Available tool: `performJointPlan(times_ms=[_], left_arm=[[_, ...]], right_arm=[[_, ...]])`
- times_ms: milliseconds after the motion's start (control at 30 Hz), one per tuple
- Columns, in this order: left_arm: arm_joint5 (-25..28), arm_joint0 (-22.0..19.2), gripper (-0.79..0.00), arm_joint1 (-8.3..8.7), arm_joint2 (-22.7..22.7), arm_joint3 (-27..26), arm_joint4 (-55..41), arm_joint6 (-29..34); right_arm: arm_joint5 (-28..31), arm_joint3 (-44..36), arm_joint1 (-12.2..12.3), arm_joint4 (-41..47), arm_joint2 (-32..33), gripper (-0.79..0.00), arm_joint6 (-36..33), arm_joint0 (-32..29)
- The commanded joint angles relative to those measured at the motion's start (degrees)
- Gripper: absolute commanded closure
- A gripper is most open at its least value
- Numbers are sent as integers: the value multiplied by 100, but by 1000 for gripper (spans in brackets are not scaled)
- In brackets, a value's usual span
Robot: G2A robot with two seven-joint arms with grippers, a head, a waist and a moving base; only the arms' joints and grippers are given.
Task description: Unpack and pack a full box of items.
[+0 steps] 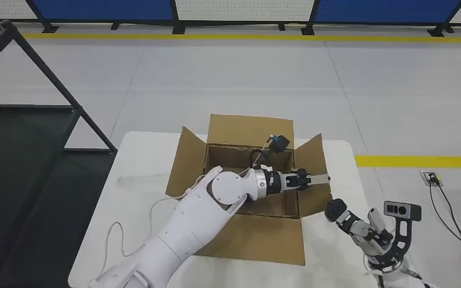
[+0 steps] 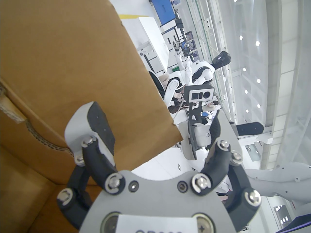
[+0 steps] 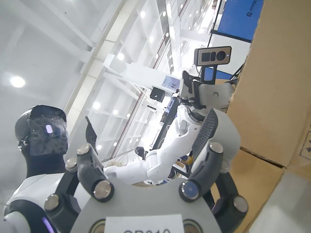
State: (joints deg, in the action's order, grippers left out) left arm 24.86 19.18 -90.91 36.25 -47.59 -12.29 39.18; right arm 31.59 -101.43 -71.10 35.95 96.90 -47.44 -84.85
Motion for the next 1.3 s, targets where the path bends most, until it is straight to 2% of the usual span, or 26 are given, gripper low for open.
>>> performJointPlan(times_ms=[0,233,367,500,633,733,800,1000,1133,1267], left_arm=[[83,-61,-785,-62,-13,198,-42,37],[284,-175,-785,-181,43,533,-117,150],[428,-192,-785,-200,120,543,-69,150],[621,-156,-785,-139,267,290,158,114],[741,67,-785,37,567,-305,562,-22],[719,375,-785,251,951,-1033,1070,-156],[610,693,-785,424,1291,-1719,1555,-244],[23,2226,-785,898,2524,-4345,2762,-266],[-84,3204,-785,1079,3275,-5708,3099,-412],[101,4021,-785,1180,3828,-6593,3182,-769]], right_arm=[[-27,-95,-1,-266,-24,-785,190,-44],[-354,-131,19,-878,23,-785,708,38],[-473,-119,19,-1184,-1,-785,1057,70],[-794,-37,35,-1507,13,-785,1290,167],[-1091,90,40,-1703,-53,-785,1536,368],[-1241,166,53,-1830,-61,-785,1564,412],[-1375,189,67,-1976,-31,-785,1615,451],[-1869,271,95,-2083,-34,-785,1646,631],[-1869,271,95,-2083,-34,-785,1646,631],[-1869,271,95,-2083,-34,-785,1646,631]])
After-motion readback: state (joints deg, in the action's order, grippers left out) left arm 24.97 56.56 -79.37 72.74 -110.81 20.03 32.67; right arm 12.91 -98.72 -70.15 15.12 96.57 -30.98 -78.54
